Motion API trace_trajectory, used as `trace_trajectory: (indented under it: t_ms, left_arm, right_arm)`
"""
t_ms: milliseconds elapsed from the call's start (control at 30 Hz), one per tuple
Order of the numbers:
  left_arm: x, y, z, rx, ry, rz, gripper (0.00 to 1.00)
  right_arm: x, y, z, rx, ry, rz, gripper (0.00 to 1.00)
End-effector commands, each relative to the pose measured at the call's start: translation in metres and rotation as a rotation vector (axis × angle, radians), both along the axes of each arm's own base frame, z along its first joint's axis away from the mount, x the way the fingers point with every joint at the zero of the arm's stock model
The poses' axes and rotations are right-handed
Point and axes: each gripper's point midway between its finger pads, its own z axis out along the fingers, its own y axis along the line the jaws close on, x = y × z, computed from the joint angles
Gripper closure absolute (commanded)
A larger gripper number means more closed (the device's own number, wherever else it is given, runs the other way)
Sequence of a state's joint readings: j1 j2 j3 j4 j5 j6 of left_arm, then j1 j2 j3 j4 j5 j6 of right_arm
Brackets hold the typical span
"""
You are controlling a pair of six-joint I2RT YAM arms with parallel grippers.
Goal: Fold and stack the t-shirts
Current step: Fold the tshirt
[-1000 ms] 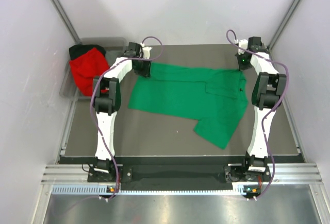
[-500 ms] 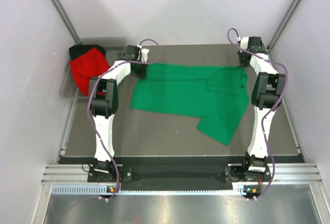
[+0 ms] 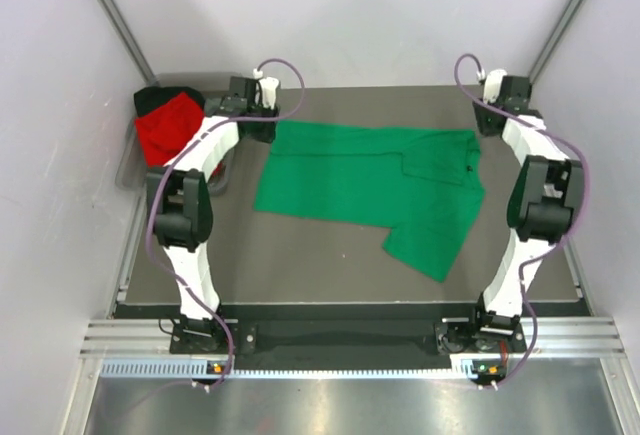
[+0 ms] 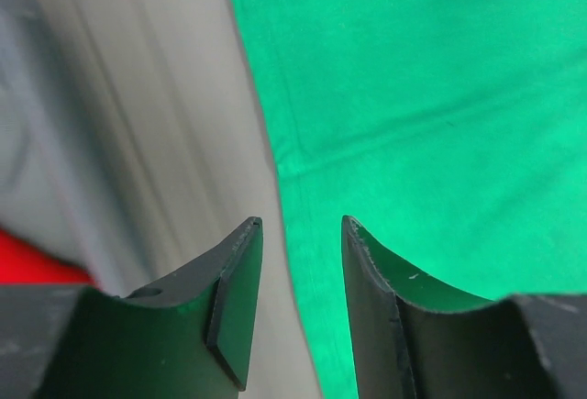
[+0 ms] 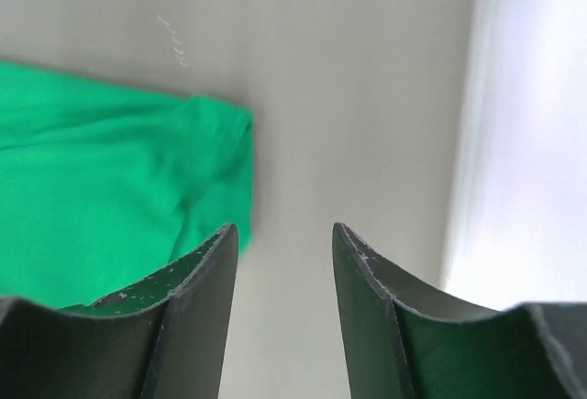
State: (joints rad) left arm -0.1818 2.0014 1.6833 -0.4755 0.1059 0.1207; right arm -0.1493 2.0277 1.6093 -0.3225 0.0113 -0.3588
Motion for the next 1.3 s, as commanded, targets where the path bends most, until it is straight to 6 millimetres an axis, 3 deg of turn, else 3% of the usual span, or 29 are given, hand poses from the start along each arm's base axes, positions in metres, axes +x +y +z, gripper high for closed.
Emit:
trace_trajectory:
  t_ms: [0,33,67,100,133,167,200,233,267,333,367,433,467,533,633,800,900,967,1000,1033,1100,1267]
  left_arm:
    - [-0.023,-0.009,0.051,-0.027,-0.072,-0.106,0.55]
    - [-0.036,-0.008,0.044,-0.022,-0.038,-0.128,0.55]
    - [-0.046,-0.009,0.054,-0.024,-0.046,-0.149,0.55]
    - [-0.057,-0.008,0.052,-0.015,-0.024,-0.173,0.55]
    - [-0.07,-0.006,0.044,-0.011,0.003,-0.186,0.55]
    - [-0.081,-0.006,0.059,-0.013,-0.025,-0.202,0.55]
    - [-0.089,-0.005,0.061,-0.007,-0.031,-0.224,0.55]
    - [-0.101,-0.003,0.055,0.0,-0.018,-0.226,0.55]
    - [-0.11,-0.001,0.072,0.001,-0.063,-0.231,0.55]
    - [-0.128,0.0,0.069,-0.005,-0.063,-0.247,0.54]
    - [-0.137,0.001,0.083,-0.011,-0.102,-0.253,0.53]
    - [-0.153,0.001,0.077,-0.015,-0.094,-0.265,0.53]
    - [-0.16,0.003,0.086,-0.012,-0.122,-0.267,0.53]
    - [-0.169,0.008,0.076,0.003,-0.103,-0.255,0.52]
    - [-0.178,0.013,0.068,0.022,-0.084,-0.242,0.53]
    - [-0.18,0.018,0.051,0.022,-0.038,-0.198,0.53]
    - [-0.176,0.016,0.042,0.008,-0.01,-0.177,0.54]
    - [-0.175,0.016,0.034,0.003,0.015,-0.167,0.55]
    - [-0.173,0.016,0.034,0.005,0.015,-0.164,0.55]
    - [-0.172,0.016,0.03,0.006,0.028,-0.159,0.55]
    - [-0.171,0.018,0.029,0.014,0.029,-0.15,0.55]
    - [-0.17,0.022,0.025,0.032,0.033,-0.139,0.55]
  right_arm:
    - [-0.027,0.015,0.096,-0.029,-0.189,0.11,0.54]
    - [-0.038,0.02,0.097,-0.025,-0.181,0.133,0.54]
    - [-0.056,0.025,0.116,-0.047,-0.205,0.167,0.54]
    - [-0.074,0.028,0.098,-0.042,-0.159,0.177,0.54]
    - [-0.093,0.031,0.113,-0.065,-0.174,0.201,0.54]
    - [-0.106,0.041,0.11,-0.053,-0.165,0.26,0.54]
    - [-0.121,0.05,0.104,-0.047,-0.148,0.307,0.54]
    - [-0.149,0.06,0.075,-0.019,-0.064,0.358,0.55]
    - [-0.167,0.074,0.085,-0.028,-0.098,0.462,0.55]
    - [-0.21,0.091,0.055,-0.023,-0.007,0.602,0.55]
    - [-0.226,0.104,0.061,-0.013,-0.037,0.676,0.56]
    - [-0.27,0.118,0.043,-0.041,0.02,0.856,0.57]
    - [-0.284,0.127,0.038,-0.026,0.03,0.922,0.57]
    - [-0.318,0.136,0.021,-0.029,0.111,1.049,0.57]
    - [-0.35,0.142,0.006,0.004,0.222,1.171,0.57]
    - [-0.378,0.153,-0.016,0.04,0.306,1.333,0.58]
    - [-0.385,0.161,-0.03,-0.002,0.306,1.424,0.57]
    - [-0.379,0.163,-0.038,-0.084,0.289,1.458,0.57]
    - [-0.386,0.168,-0.05,-0.102,0.303,1.495,0.57]
    - [-0.376,0.166,-0.053,-0.164,0.283,1.483,0.58]
    - [-0.375,0.172,-0.065,-0.2,0.277,1.505,0.58]
    - [-0.369,0.176,-0.073,-0.196,0.277,1.496,0.59]
